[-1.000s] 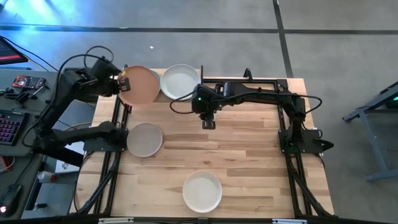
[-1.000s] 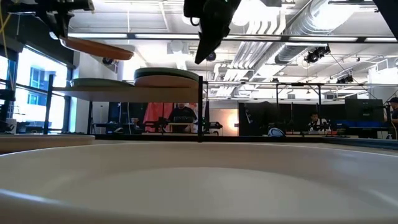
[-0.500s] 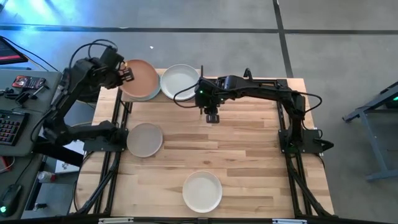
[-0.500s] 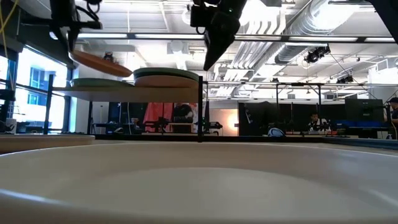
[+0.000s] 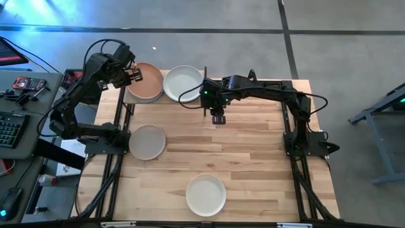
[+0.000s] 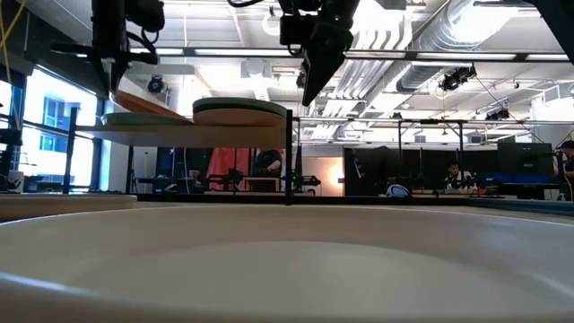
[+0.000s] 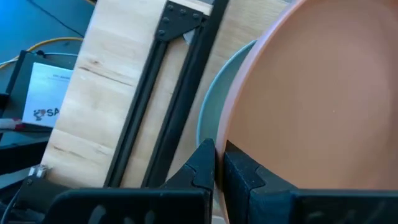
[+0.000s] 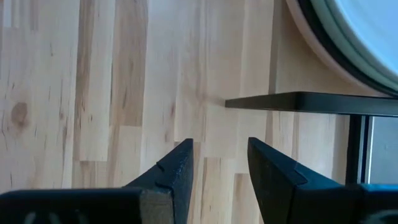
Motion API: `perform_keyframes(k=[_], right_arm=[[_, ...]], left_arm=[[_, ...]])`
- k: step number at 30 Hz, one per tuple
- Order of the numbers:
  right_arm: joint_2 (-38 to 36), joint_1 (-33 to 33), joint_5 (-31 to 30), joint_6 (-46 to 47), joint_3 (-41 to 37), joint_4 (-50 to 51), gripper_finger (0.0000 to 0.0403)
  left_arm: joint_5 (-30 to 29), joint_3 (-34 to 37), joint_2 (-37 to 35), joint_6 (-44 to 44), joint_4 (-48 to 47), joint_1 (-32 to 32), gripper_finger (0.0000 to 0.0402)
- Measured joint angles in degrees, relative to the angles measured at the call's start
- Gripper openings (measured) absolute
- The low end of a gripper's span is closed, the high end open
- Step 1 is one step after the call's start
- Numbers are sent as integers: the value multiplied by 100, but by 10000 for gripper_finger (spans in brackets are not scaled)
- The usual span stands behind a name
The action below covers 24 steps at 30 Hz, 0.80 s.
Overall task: Place and stack plates onto a shelf
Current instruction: Stack the orange plate into the blue plate on the shelf
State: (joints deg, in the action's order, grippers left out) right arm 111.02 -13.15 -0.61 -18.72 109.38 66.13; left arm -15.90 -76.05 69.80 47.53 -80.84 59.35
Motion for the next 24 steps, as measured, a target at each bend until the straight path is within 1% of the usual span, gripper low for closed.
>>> perform_keyframes(k=[5,14,19,24], right_arm=[[0,0,-1,0,0,97,129],[0,0,-1,0,0,109,129],[0,0,-3,0,0,111,129],[0,0,-4,0,0,115,129]], left_arm=[[21,0,114,-264,139,1,5],[24,0,171,-267,125,0,7],[38,0,173,-308,111,0,26],[182,39,173,-468,112,0,52]])
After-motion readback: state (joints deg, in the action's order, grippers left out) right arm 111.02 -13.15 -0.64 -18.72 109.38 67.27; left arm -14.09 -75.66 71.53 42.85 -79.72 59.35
